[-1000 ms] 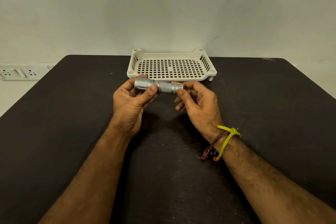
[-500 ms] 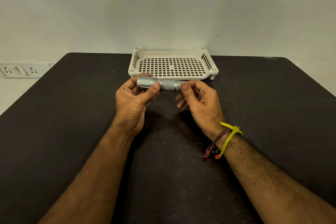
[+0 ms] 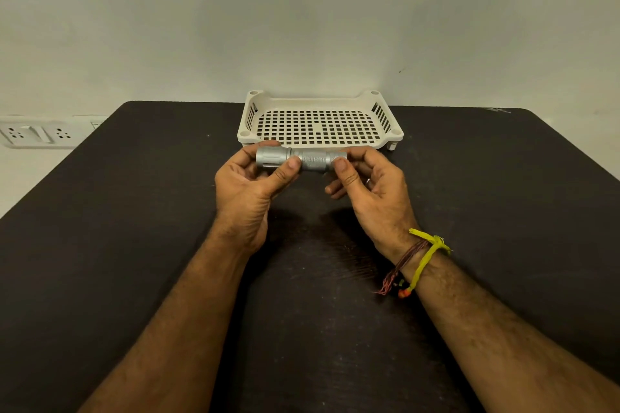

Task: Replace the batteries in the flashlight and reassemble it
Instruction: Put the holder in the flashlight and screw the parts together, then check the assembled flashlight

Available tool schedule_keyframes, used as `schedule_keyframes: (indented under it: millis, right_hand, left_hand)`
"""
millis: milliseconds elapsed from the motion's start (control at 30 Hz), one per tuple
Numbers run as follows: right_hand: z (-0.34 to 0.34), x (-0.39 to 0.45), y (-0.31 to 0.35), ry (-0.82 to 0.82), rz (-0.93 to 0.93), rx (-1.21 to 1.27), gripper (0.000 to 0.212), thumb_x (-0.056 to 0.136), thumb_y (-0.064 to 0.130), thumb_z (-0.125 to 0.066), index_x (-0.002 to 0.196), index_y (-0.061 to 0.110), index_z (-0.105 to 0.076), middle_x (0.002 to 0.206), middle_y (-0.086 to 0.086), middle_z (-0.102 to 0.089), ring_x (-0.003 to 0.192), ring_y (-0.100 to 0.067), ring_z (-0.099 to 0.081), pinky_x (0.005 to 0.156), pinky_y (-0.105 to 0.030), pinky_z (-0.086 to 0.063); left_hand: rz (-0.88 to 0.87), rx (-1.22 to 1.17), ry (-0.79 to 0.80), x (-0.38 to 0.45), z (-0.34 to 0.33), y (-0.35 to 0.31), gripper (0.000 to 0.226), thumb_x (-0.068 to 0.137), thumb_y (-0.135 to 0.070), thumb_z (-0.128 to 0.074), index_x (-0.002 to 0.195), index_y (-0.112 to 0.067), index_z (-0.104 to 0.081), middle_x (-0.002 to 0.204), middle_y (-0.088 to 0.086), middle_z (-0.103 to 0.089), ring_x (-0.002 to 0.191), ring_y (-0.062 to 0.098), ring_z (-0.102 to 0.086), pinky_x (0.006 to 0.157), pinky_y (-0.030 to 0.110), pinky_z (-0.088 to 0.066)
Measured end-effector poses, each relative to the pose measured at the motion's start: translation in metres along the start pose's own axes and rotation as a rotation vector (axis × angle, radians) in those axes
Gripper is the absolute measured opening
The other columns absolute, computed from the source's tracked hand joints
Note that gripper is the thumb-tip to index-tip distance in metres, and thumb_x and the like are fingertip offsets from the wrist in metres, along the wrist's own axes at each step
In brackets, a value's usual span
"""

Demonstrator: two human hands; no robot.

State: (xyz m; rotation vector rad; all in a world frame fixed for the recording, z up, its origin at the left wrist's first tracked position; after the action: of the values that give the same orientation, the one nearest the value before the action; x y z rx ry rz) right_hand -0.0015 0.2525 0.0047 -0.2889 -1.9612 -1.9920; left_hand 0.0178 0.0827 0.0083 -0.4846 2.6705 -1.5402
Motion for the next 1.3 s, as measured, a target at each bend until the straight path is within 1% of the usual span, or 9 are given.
schedule_keyframes:
  millis: [400, 633, 800, 900, 1033, 1100, 1167, 1233, 1300]
  right_hand:
    - [0.0, 0.0, 0.005, -0.091, -0.038, -0.002, 0.007, 0.097, 0.012, -0.063, 0.097, 0.006, -0.066, 0.072, -0.007, -0.07, 0.057, -0.015, -0.063, 0.055, -0.023, -0.053]
    - [-0.009, -0.001, 0.006, -0.348, -0.261, 0.377, 0.022, 0.096, 0.011, -0.065, 0.111, -0.004, -0.062, 0.09, -0.013, -0.074, 0.066, -0.016, -0.073, 0.061, -0.026, -0.061]
    - [-0.012, -0.005, 0.009, -0.465, -0.32, 0.478, 0.03, 0.089, 0.015, -0.074, 0.107, -0.003, -0.059, 0.077, -0.007, -0.075, 0.058, -0.015, -0.071, 0.052, -0.027, -0.059]
    - [-0.018, -0.01, 0.011, -0.51, -0.365, 0.484, 0.025, 0.086, 0.018, -0.078, 0.097, 0.009, -0.057, 0.078, -0.009, -0.075, 0.052, -0.015, -0.07, 0.049, -0.026, -0.058]
    - [-0.016, -0.007, 0.012, -0.585, -0.384, 0.478, 0.022, 0.087, 0.015, -0.077, 0.088, 0.011, -0.056, 0.066, -0.003, -0.073, 0.045, -0.014, -0.067, 0.042, -0.023, -0.053]
    - [-0.015, -0.006, 0.012, -0.586, -0.389, 0.464, 0.02, 0.089, 0.012, -0.075, 0.087, 0.01, -0.055, 0.068, -0.006, -0.072, 0.046, -0.015, -0.068, 0.046, -0.027, -0.057]
    - [-0.014, -0.005, 0.011, -0.582, -0.401, 0.456, 0.021, 0.09, 0.009, -0.073, 0.085, 0.01, -0.053, 0.07, -0.011, -0.07, 0.048, -0.017, -0.069, 0.05, -0.032, -0.061]
    - [-0.013, -0.005, 0.01, -0.576, -0.42, 0.438, 0.023, 0.09, 0.007, -0.072, 0.082, 0.011, -0.052, 0.07, -0.011, -0.069, 0.048, -0.019, -0.07, 0.049, -0.033, -0.061]
    - [-0.014, -0.004, 0.01, -0.56, -0.442, 0.426, 0.023, 0.089, 0.006, -0.073, 0.08, 0.01, -0.052, 0.071, -0.01, -0.07, 0.051, -0.022, -0.072, 0.048, -0.032, -0.06]
  left_hand:
    - [-0.137, 0.125, -0.036, -0.003, -0.007, 0.0, 0.051, 0.06, -0.008, -0.085, 0.104, 0.002, -0.064, 0.102, 0.016, -0.074, 0.096, 0.025, -0.073, 0.081, 0.029, -0.059]
    - [-0.307, 0.405, -0.029, -0.014, -0.017, 0.009, 0.053, 0.06, -0.004, -0.091, 0.105, -0.001, -0.064, 0.101, 0.007, -0.075, 0.096, 0.016, -0.074, 0.079, 0.027, -0.06]
    - [-0.441, 0.555, 0.052, -0.019, -0.021, 0.014, 0.049, 0.062, -0.007, -0.092, 0.102, -0.004, -0.064, 0.101, 0.003, -0.073, 0.096, 0.013, -0.073, 0.084, 0.03, -0.059]
    - [-0.415, 0.562, 0.079, -0.018, -0.019, 0.015, 0.05, 0.061, -0.009, -0.093, 0.101, -0.004, -0.063, 0.1, 0.005, -0.073, 0.096, 0.015, -0.073, 0.085, 0.033, -0.059]
    - [-0.296, 0.524, 0.186, -0.016, -0.021, 0.015, 0.054, 0.063, -0.027, -0.092, 0.107, -0.011, -0.064, 0.103, 0.002, -0.075, 0.1, 0.014, -0.073, 0.086, 0.031, -0.059]
    - [-0.211, 0.434, 0.147, -0.015, -0.025, 0.013, 0.057, 0.076, -0.049, -0.078, 0.118, -0.014, -0.06, 0.112, 0.003, -0.074, 0.106, 0.016, -0.071, 0.09, 0.034, -0.058]
    - [-0.084, 0.246, 0.028, -0.011, -0.022, 0.009, 0.067, 0.088, -0.07, -0.041, 0.128, -0.019, -0.055, 0.122, 0.002, -0.071, 0.113, 0.015, -0.068, 0.09, 0.034, -0.055]
    - [0.016, 0.038, -0.056, -0.003, -0.012, 0.005, 0.079, 0.091, -0.074, -0.015, 0.137, -0.021, -0.05, 0.132, 0.002, -0.065, 0.121, 0.016, -0.063, 0.098, 0.038, -0.051]
    - [0.062, -0.107, -0.082, 0.001, -0.004, 0.001, 0.085, 0.091, -0.076, -0.01, 0.142, -0.018, -0.046, 0.138, 0.006, -0.061, 0.128, 0.021, -0.058, 0.108, 0.045, -0.046]
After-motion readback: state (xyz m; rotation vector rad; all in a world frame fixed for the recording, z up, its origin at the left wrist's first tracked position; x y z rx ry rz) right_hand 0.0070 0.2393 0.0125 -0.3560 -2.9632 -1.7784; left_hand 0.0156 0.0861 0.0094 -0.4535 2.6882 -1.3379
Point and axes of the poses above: each hand's wrist, its own x-axis towards the middle knuckle, its own z-axis out of the back of the hand, y = z × x, the point moved 1 cm from there along x, towards the middle knuckle
